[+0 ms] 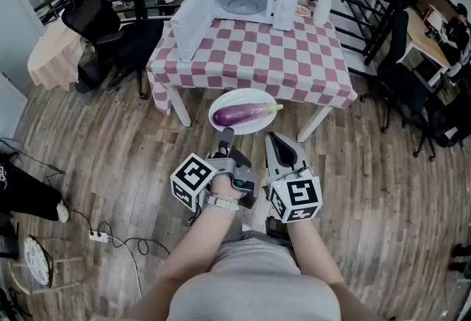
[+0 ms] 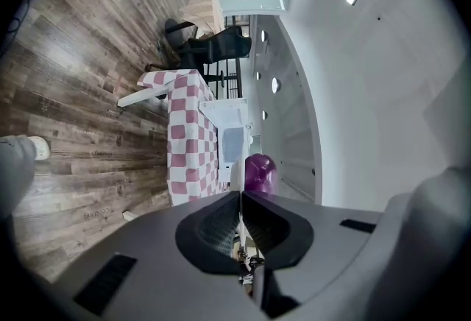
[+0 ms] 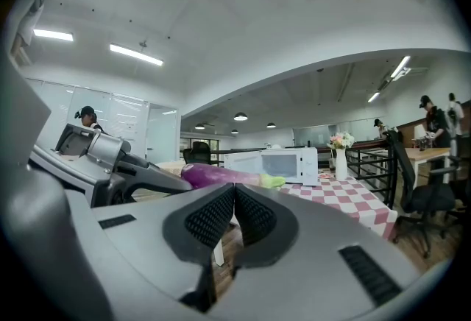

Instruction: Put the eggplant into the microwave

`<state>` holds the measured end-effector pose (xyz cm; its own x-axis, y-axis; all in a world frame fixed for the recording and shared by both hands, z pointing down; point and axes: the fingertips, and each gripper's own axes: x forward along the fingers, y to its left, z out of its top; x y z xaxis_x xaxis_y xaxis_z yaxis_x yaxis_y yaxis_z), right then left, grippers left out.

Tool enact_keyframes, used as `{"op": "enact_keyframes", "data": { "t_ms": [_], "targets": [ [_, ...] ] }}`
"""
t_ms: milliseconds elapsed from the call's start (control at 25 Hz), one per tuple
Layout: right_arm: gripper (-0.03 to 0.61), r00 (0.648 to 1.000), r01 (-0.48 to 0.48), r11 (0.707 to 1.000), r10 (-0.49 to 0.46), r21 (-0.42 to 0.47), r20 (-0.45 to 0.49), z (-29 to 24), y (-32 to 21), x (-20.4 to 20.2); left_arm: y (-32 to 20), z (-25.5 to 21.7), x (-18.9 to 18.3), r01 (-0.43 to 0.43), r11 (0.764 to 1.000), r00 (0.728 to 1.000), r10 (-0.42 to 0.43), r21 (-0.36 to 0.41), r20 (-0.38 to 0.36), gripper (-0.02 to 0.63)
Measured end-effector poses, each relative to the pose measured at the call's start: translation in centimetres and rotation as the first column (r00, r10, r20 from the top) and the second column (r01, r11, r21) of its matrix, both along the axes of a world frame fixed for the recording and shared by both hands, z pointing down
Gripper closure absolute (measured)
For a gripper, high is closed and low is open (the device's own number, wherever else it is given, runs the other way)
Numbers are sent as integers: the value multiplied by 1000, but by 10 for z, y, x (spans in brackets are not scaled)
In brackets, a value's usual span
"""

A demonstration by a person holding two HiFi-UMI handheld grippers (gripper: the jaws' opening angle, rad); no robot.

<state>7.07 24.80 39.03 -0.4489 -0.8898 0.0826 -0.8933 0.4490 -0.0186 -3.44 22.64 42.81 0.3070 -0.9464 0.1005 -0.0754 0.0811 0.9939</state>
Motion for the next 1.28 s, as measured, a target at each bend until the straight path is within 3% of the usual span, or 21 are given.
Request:
{"op": "enact_keyframes", "data": {
  "t_ms": [480, 1280],
  "targets": [
    [552, 1000, -5, 1000, 5, -11, 3, 10, -36, 4, -38, 3, 10, -30, 1000, 1000, 30, 8, -8, 601],
    [552, 996, -82, 996, 82, -30, 18, 17, -164, 24, -175, 11, 20, -71, 997, 997, 70, -26, -20, 600]
  ]
}}
